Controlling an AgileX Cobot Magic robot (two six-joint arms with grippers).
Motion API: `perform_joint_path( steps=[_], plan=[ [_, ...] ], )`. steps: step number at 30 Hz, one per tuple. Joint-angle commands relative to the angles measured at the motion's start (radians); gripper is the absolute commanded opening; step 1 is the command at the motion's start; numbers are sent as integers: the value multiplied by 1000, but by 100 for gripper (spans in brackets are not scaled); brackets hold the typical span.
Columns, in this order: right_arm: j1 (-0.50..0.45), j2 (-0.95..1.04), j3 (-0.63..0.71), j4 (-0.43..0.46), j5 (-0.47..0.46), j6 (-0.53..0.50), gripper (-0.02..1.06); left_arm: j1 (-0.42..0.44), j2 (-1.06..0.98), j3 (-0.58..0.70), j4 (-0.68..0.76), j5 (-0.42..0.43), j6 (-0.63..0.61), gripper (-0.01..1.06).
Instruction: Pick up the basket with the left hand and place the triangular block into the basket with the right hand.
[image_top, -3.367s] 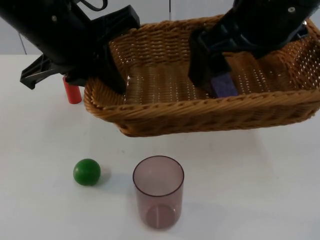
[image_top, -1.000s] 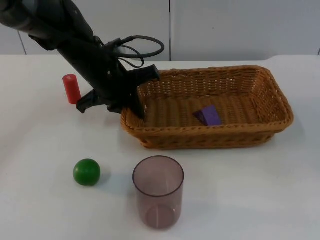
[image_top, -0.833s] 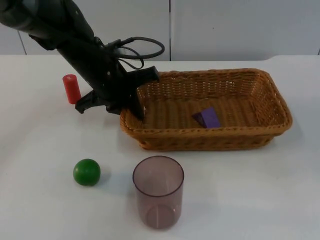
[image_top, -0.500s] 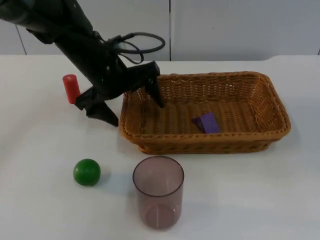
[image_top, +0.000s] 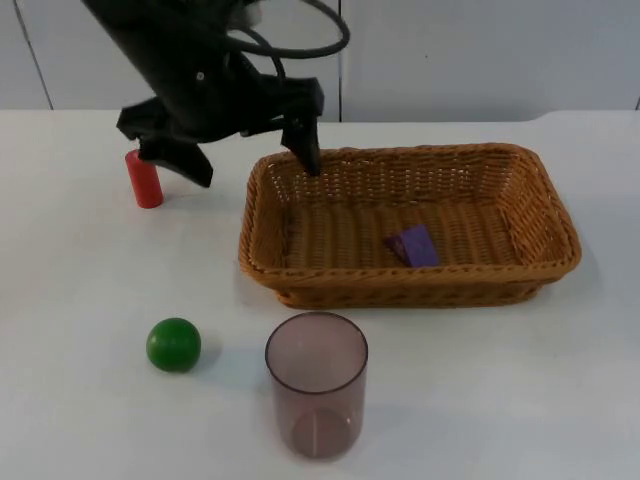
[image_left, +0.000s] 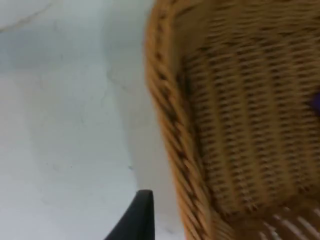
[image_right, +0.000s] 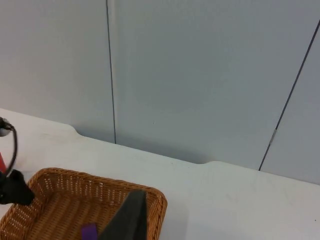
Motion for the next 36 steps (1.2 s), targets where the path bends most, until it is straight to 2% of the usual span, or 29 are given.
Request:
perform_joint_path(
  steps=[1,4,8,12,15,18,20,22,25,30,32,33,35,36],
  plan=[
    [6,-5,-2,2,-5,7,101,-8,-119,98,27,-60,0,105],
    [6,-5,-2,2,1,7,101,-8,-208,167,27,-60,22,105],
    [6,-5,7,-4,21,7,101,-8,-414,269,162,-70,17,105],
    [6,-5,66,-34,-4,67,101,8,-544,300,196,-70,0,105],
    [6,-5,101,-27,-28,75,101,24,-605,305,211,-70,0,105],
    [6,-5,171,92,-125,33,101,77,-702,310,227,-74,2,105],
    [6,-5,207,101,-178,38,101,102,-727,310,234,-68,4,105],
    [6,-5,221,91,-184,49,101,112,-733,310,234,-62,4,105],
    [6,7,265,24,-191,115,101,121,-732,310,225,-43,4,105],
    [-8,9,323,6,-234,135,101,121,-739,310,225,-35,4,105],
    [-60,7,382,31,-311,194,101,121,-752,310,225,-35,4,105],
    [-82,5,400,83,-346,196,101,121,-759,310,225,-35,4,105],
    [-115,5,420,203,-402,104,101,121,-776,310,225,-30,4,105],
    [-115,5,420,203,-402,104,101,121,-776,310,225,-30,4,105]
  ],
)
